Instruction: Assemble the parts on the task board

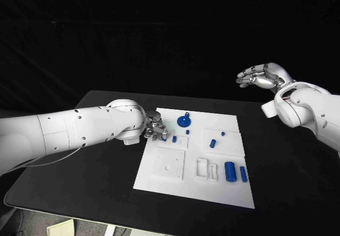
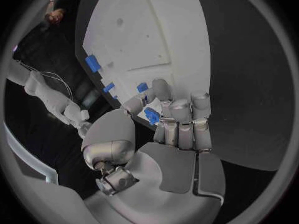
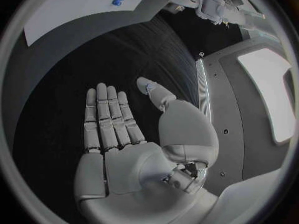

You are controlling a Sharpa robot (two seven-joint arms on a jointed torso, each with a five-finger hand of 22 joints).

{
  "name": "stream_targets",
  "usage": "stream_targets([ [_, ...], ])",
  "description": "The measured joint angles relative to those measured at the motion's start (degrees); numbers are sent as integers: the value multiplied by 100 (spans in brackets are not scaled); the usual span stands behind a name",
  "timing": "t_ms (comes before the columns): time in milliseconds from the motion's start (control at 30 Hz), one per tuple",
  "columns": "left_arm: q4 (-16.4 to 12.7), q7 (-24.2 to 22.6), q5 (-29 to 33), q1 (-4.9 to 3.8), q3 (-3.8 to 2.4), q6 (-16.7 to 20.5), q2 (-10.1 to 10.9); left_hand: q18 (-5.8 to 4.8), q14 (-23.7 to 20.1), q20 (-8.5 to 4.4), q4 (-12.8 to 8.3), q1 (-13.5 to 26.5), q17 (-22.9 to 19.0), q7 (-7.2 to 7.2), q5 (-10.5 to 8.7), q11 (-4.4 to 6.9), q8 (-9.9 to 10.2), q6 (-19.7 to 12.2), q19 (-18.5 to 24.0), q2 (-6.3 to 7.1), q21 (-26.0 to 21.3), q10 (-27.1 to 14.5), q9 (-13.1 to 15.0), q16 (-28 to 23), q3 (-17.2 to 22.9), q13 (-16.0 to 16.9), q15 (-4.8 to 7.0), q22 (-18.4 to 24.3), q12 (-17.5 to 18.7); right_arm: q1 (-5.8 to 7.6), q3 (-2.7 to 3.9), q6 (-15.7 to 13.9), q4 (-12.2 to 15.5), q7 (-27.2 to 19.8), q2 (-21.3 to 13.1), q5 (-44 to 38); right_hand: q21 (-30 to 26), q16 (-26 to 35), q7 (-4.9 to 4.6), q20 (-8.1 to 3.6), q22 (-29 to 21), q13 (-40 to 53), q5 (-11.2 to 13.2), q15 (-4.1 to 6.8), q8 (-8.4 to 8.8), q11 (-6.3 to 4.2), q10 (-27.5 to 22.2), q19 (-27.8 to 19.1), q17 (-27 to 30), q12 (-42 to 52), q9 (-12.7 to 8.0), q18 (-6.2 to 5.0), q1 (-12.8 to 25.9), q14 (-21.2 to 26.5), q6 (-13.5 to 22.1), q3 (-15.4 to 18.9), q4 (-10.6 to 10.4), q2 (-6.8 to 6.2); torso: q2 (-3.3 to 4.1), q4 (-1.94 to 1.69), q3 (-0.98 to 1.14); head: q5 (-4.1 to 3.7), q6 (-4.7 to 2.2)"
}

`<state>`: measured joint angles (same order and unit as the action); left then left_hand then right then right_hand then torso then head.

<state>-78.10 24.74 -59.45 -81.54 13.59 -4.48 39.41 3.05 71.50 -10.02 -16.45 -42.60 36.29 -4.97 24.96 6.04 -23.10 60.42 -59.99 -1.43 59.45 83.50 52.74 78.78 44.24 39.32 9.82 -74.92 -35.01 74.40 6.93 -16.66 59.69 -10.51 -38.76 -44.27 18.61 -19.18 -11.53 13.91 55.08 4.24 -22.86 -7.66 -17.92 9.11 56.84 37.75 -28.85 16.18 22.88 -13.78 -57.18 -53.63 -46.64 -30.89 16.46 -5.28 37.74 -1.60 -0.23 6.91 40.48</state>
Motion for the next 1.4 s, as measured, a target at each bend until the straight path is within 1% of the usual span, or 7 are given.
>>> stream_targets([
  [67,9,6,-28,-1,-5,-32,-11,-1,0,7,2,-13,-8,0,39,0,10,0,-34,13,42,0,67,47,5,-2,0,0,-49,0,0,3,0,1,1,0,0,0,0,0,0,-3,0,0,0,0,0,0,7,0,0,1,0,0,0,0,0,0,3,0,0,-4,1],
  [133,14,10,-41,-4,-10,-58,-18,-5,0,-12,3,-23,-8,0,51,0,16,0,-54,23,43,0,79,47,6,-6,0,0,-49,-1,0,6,0,2,3,0,0,0,-12,0,0,-6,0,0,0,0,0,0,7,0,-6,-87,0,0,11,0,0,0,4,0,0,-7,5],
  [467,28,39,13,-15,-18,-164,-27,-8,0,-12,9,-22,-27,0,61,-2,38,0,-53,23,44,-2,142,87,13,-11,0,1,-118,-12,0,17,-10,6,23,-1,0,0,-17,0,0,-10,0,0,0,0,0,0,14,-22,-6,-88,0,0,17,0,0,0,6,-3,3,-8,41],
  [667,63,55,145,-15,-16,-187,-33,-4,0,-12,47,97,-58,0,-60,-9,84,1,-53,-97,66,-10,251,137,-25,-30,0,1,-208,-14,0,24,-19,9,24,-2,0,22,-17,0,1,-16,-22,1,0,0,0,0,20,-22,-11,-87,0,0,17,0,0,0,1,-3,5,0,53],
  [767,95,62,219,-15,-16,-201,-43,50,0,-11,47,143,-68,0,-62,-10,97,1,-53,-143,66,-10,286,154,-26,-36,0,1,-211,-14,0,28,-22,10,25,-2,0,21,-17,0,1,-15,-22,1,0,-1,1,0,26,-22,-11,-87,0,0,17,0,0,0,0,-3,5,4,55],
  [900,143,72,325,-14,-16,-221,-61,51,0,-11,64,207,-77,0,-86,-10,101,1,-53,-207,89,-10,322,191,-42,-38,0,2,-254,-17,0,32,-24,11,26,-2,0,21,-17,0,1,-21,-22,1,0,-21,21,0,26,-44,-11,-87,0,0,17,0,0,0,-2,-1,5,7,55],
  [1400,261,115,503,-23,-24,-303,-137,49,0,-11,60,264,-90,1,-129,-11,120,1,-52,-264,111,-11,389,247,-55,-49,0,-2,-333,-30,0,59,-48,22,57,-12,-21,21,-16,21,1,-27,-73,1,0,0,41,-21,48,-67,-19,-87,-68,0,16,0,0,-24,3,-2,8,22,69],
])
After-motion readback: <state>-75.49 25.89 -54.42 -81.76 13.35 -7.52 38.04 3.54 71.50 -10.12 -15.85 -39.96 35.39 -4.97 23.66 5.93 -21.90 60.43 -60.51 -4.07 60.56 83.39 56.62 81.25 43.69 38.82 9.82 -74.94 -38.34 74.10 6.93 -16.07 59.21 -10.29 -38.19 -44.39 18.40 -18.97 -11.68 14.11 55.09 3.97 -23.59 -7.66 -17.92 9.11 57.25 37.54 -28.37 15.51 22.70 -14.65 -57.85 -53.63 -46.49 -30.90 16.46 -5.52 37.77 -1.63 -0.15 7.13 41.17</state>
